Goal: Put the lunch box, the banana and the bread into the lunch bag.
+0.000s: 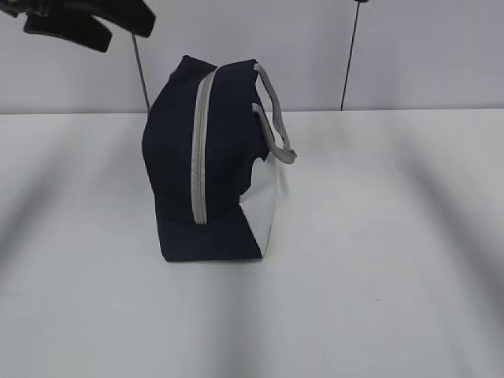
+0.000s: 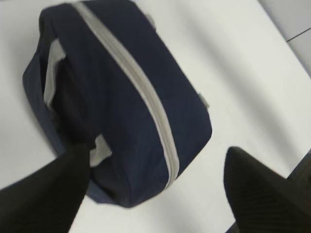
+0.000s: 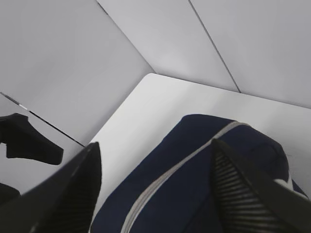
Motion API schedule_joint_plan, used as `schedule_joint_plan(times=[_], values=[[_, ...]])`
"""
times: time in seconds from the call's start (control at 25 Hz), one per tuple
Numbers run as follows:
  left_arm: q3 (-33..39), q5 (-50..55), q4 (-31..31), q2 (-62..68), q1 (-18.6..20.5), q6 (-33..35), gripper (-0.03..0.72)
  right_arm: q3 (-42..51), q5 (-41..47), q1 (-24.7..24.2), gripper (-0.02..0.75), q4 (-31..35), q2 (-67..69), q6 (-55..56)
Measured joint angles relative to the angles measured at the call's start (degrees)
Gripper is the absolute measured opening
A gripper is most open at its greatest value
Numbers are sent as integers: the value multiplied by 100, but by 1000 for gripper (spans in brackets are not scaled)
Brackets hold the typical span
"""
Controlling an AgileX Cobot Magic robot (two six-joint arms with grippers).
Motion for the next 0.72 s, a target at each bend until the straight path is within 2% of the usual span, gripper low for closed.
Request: schedule_joint_plan(times=[0.2, 0.32, 0.44, 0.56, 0.72], values=[[-6, 618, 916, -163, -9, -843, 505, 1179, 664, 0, 510, 0, -835, -457], [-6, 663, 1102, -303, -36, -1158, 484, 1824, 1074, 0, 510, 0, -1287, -549], [80, 663, 1239, -622, -227, -1347, 477, 2454, 1374, 0, 510, 21, -1777, -680], [432, 683, 1463, -1057, -489, -1455, 476, 3026, 1601, 0, 510, 32, -2329, -799], [1255, 692, 1644, -1784, -576, -1554, 476, 3748, 1803, 0, 510, 42, -3102, -951]])
